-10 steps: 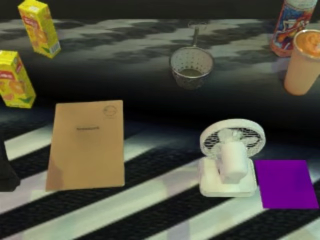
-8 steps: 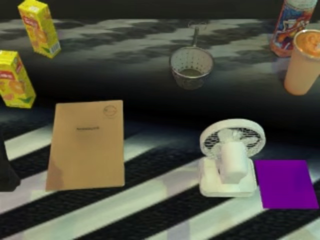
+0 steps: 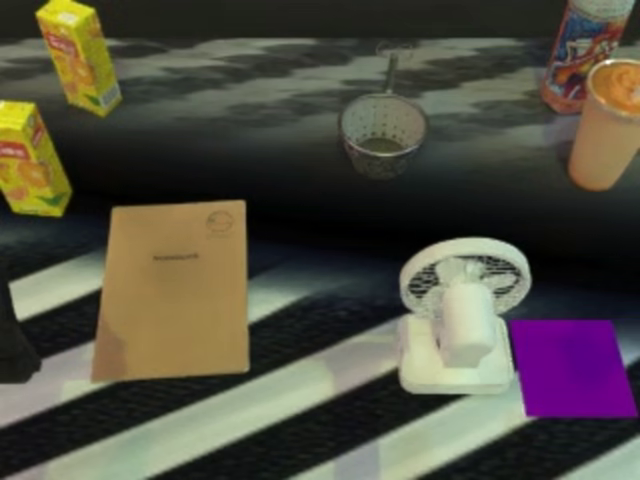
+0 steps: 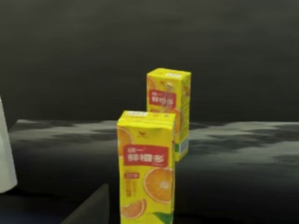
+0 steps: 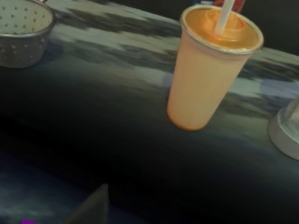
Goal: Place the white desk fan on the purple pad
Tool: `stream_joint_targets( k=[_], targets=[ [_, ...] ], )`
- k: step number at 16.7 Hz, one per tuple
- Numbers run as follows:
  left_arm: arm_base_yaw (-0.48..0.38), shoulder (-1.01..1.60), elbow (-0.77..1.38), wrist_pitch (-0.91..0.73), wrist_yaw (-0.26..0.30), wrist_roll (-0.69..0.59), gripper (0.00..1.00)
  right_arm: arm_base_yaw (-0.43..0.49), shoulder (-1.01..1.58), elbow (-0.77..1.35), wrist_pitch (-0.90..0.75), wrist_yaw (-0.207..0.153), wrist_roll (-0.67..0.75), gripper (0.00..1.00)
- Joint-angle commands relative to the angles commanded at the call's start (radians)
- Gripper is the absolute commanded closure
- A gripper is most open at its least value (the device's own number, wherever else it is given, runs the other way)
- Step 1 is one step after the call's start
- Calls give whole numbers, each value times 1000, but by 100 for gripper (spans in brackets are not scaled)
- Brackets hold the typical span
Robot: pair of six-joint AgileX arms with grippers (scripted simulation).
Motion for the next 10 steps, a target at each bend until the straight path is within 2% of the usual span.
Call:
stream_joint_targets(
  k=[10],
  targets=[
    [0,0,0,0,0,0,0,284,987,977,-665,-8,-454,0]
  ],
)
